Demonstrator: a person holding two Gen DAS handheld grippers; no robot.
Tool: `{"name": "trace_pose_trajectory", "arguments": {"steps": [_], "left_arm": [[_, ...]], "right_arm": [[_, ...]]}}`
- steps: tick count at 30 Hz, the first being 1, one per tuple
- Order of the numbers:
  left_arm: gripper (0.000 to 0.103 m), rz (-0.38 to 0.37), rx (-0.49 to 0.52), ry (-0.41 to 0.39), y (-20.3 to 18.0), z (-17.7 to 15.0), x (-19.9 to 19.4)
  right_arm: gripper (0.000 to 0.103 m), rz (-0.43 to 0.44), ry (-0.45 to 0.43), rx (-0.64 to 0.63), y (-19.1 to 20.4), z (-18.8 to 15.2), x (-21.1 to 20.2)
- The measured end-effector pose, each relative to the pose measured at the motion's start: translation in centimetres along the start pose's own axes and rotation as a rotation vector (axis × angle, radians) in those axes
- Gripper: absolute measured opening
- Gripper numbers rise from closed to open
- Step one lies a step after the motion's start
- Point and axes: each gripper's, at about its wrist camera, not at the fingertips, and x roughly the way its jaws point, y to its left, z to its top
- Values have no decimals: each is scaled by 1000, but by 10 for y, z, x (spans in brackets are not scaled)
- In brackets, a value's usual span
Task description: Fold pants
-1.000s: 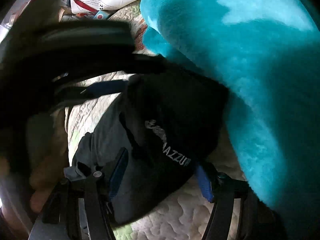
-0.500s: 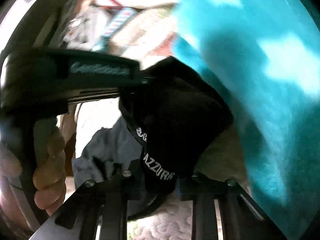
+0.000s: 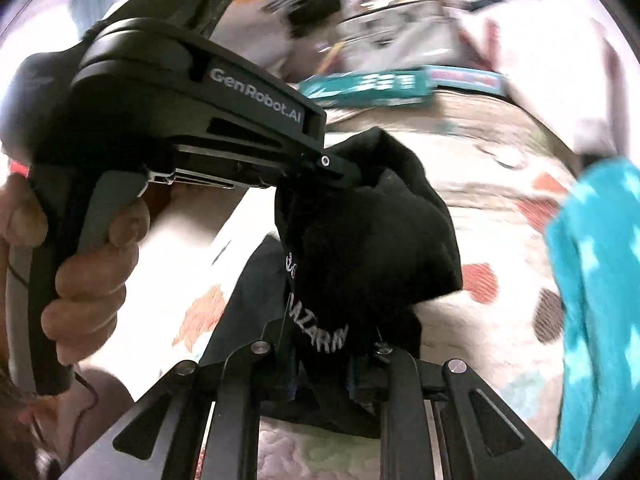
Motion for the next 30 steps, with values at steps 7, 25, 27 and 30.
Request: {"name": "trace_pose_trajectory", "arguments": {"steps": [7,25,27,30], "left_arm": [[32,18,-210,30,102,-45,-6],[47,-39,-466,-27,162,-95,-41],[52,-79,-451,-34,149,-100,-39],[54,-87,-390,0,122,-105,-25]], "right_arm": [[51,-46,111,-264,60,-28,44],[78,85,116,-123,-1,-28,-12],[78,61,112,-19,-26,-15,-9],[78,-13,162,49,-51,-1,17]]}}
